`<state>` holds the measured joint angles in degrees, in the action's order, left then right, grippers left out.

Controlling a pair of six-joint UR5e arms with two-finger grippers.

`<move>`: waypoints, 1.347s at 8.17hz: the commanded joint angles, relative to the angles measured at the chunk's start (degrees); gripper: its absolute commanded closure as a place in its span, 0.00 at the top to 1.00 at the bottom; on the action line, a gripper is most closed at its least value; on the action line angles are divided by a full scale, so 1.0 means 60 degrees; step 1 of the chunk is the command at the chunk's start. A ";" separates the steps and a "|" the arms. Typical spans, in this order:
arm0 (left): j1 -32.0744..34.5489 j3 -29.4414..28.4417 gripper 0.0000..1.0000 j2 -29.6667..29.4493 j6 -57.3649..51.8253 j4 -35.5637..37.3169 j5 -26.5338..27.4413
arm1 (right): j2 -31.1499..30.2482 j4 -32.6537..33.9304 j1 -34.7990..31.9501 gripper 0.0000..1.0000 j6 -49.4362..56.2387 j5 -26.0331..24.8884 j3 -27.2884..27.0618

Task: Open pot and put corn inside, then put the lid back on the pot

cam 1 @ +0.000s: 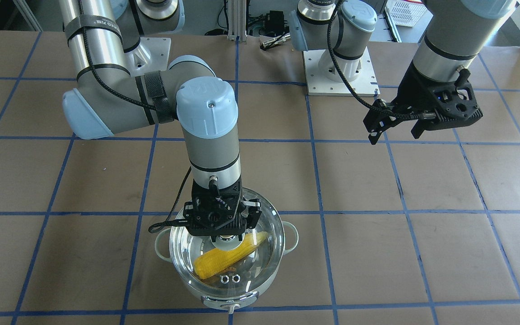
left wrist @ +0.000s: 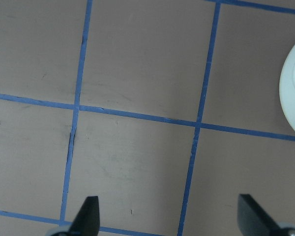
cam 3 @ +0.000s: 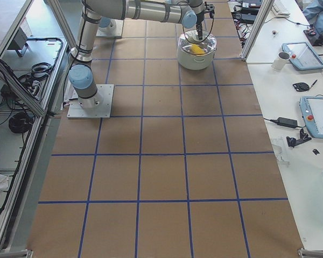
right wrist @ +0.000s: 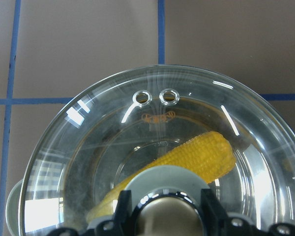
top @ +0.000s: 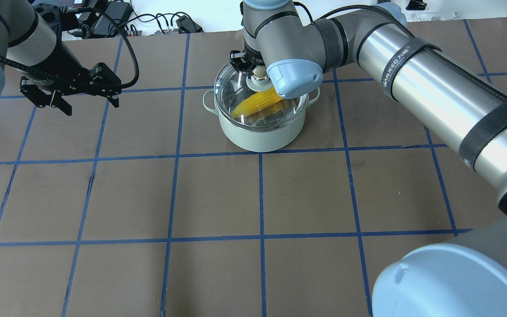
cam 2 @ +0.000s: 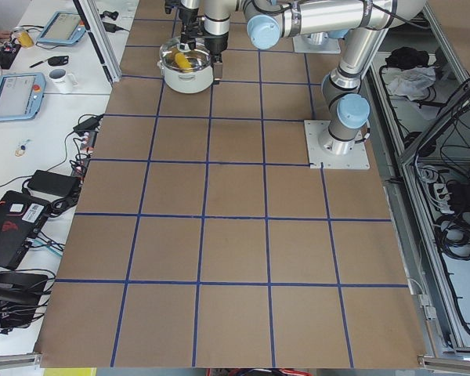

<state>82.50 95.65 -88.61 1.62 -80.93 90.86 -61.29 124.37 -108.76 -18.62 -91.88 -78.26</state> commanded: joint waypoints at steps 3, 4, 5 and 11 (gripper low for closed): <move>0.0562 -0.0018 1.00 0.0192 -0.0007 -0.0106 -0.0388 | 0.0049 0.0203 0.0006 0.19 0.0057 0.0006 -0.0038; 0.0562 -0.0033 1.00 0.0280 0.0008 -0.0092 -0.0348 | 0.0064 0.0233 0.0006 0.19 0.0072 -0.0009 -0.0038; 0.0533 -0.0033 1.00 0.0179 0.0008 -0.0077 -0.0406 | 0.0064 0.0262 0.0006 0.19 0.0086 -0.0009 -0.0067; 0.0518 -0.0018 1.00 0.0003 -0.0007 -0.0106 -0.0436 | 0.0064 0.0277 0.0065 0.19 0.0394 -0.0009 -0.0199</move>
<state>85.68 95.84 -88.12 1.81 -81.59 88.32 -60.91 126.05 -108.43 -16.50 -91.93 -79.22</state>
